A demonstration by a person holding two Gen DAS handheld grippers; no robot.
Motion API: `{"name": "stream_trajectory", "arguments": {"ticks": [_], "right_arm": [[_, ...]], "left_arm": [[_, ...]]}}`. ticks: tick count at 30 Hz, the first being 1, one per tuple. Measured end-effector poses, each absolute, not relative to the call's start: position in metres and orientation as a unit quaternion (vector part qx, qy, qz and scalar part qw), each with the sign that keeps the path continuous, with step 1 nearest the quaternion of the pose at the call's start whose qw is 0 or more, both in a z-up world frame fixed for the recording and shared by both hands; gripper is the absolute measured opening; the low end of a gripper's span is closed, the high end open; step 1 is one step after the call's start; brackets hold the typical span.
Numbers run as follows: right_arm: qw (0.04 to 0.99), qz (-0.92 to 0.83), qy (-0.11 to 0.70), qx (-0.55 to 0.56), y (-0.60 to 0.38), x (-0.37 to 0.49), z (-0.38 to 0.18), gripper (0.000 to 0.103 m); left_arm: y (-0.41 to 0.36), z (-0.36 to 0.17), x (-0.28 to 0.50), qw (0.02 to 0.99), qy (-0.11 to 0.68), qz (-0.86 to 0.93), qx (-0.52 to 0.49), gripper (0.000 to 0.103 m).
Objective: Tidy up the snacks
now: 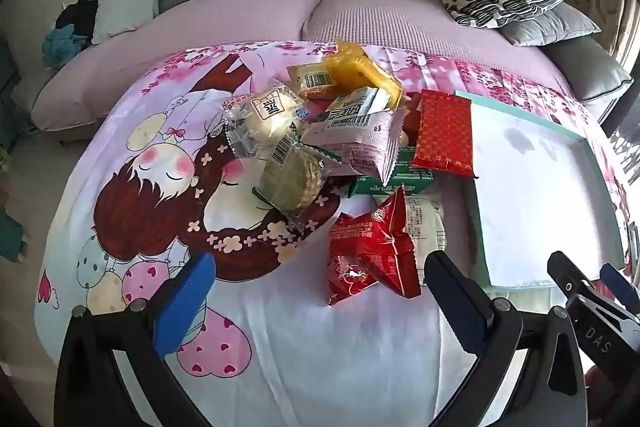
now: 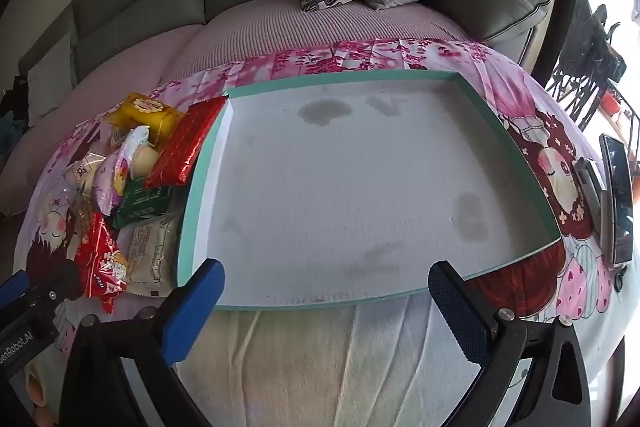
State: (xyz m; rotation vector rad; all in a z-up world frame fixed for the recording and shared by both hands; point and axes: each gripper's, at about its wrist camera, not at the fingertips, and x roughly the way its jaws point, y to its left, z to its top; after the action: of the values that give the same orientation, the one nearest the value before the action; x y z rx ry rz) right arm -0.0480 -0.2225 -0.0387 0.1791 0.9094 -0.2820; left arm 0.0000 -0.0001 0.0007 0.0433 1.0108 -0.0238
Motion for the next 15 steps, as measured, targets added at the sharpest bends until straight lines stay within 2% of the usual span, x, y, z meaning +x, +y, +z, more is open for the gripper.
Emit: {"name": "stream_trajectory", "arguments": {"ticks": [15], "right_arm": [[0.880, -0.138, 0.449, 0.070, -0.2209, -0.0501, -0.0389, 0.103]], "left_arm": [[0.0058, 0.0013, -0.0008, 0.878, 0.477, -0.023, 0.003, 0.103]]}}
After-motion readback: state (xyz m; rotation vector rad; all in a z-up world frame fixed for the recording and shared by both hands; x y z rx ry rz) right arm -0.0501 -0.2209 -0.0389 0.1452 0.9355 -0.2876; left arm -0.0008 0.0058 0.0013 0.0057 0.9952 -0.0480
